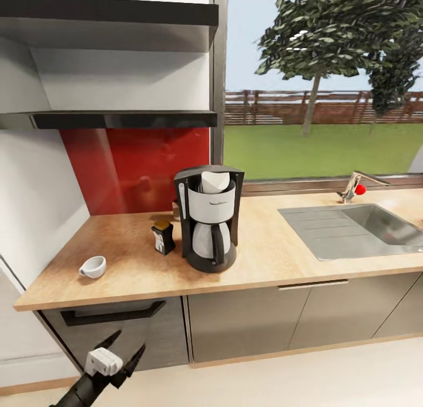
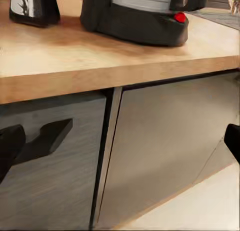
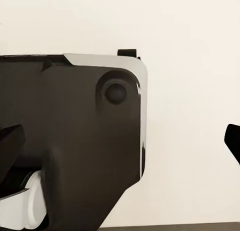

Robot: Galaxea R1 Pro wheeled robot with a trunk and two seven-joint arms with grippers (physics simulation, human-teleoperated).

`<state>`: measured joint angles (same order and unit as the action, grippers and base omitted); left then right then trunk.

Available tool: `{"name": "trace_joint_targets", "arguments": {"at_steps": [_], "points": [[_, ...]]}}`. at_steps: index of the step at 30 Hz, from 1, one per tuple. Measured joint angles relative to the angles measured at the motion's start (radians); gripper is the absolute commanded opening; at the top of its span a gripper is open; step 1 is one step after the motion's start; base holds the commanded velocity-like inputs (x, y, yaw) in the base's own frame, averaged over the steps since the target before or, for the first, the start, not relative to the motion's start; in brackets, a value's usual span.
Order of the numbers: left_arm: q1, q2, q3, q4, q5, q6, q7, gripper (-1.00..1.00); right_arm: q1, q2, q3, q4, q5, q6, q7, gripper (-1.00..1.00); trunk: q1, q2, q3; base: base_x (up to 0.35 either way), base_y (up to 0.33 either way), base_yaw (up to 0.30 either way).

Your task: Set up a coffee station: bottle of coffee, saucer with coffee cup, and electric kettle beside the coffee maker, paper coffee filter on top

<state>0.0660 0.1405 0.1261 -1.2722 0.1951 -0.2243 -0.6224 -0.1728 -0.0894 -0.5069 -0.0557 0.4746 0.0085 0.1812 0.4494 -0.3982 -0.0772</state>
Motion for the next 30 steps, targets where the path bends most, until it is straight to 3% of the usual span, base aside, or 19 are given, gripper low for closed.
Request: {"name": "trace_joint_targets", "arguments": {"at_steps": [1, 3, 6, 12, 15, 18, 21, 26, 28, 30], "points": [[0.021, 0.002, 0.004, 0.023, 0.032, -0.01, -0.001, 1.0, 0.0, 0.0, 0.0, -0.001, 0.0, 0.0, 0.0, 1.0, 0.0, 0.0, 0.0, 0.0, 0.0, 0.0], [0.042, 0.004, 0.018, 0.083, 0.062, -0.035, -0.001, 1.0, 0.0, 0.0, 0.0, -0.001, 0.0, 0.0, 0.0, 1.0, 0.0, 0.0, 0.0, 0.0, 0.0, 0.0], [0.051, 0.006, 0.037, 0.2, 0.07, -0.058, -0.001, 1.0, 0.0, 0.002, 0.0, -0.003, 0.0, 0.0, 0.002, 1.0, 0.0, 0.0, 0.0, 0.0, 0.0, 0.0], [0.049, 0.035, 0.1, 0.543, 0.051, -0.095, 0.028, 1.0, 0.0, 0.011, 0.0, -0.002, 0.0, 0.0, 0.002, 1.0, 0.0, 0.0, 0.0, 0.0, 0.0, 0.0], [0.043, 0.071, 0.11, 0.749, 0.028, -0.099, 0.127, 1.0, 0.0, 0.017, 0.0, -0.002, 0.0, 0.0, 0.002, 1.0, 0.0, 0.0, 0.0, 0.0, 0.0, 0.0], [0.042, 0.083, 0.105, 0.865, 0.001, -0.1, 0.244, 1.0, 0.0, 0.032, 0.001, -0.002, 0.003, 0.0, 0.0, 1.0, 0.0, 0.0, 0.0, 0.0, 0.0, 0.0], [0.042, 0.08, 0.1, 0.972, -0.065, -0.09, 0.438, 1.0, 0.0, 0.04, 0.001, -0.002, 0.004, 0.0, -0.002, 1.0, 0.0, 0.0, 0.0, 0.0, 0.0, 0.0], [0.043, 0.071, 0.113, 1.061, -0.131, -0.071, 0.683, 1.0, 0.0, 0.041, -0.001, -0.003, 0.003, 0.001, -0.004, 1.0, 0.0, 0.0, 0.0, 0.0, 0.0, 0.0], [0.043, 0.07, 0.114, 1.067, -0.135, -0.052, 0.73, 1.0, 0.0, 0.04, -0.001, -0.003, 0.003, 0.002, -0.004, 1.0, 0.0, 0.0, 0.0, 0.0, 0.0, 0.0], [0.042, 0.062, 0.112, 1.07, -0.138, 0.033, 0.774, 1.0, 0.0, 0.04, -0.003, -0.003, 0.002, 0.002, -0.011, 1.0, 0.0, 0.0, 0.0, 0.0, 0.0, 0.0]]}}
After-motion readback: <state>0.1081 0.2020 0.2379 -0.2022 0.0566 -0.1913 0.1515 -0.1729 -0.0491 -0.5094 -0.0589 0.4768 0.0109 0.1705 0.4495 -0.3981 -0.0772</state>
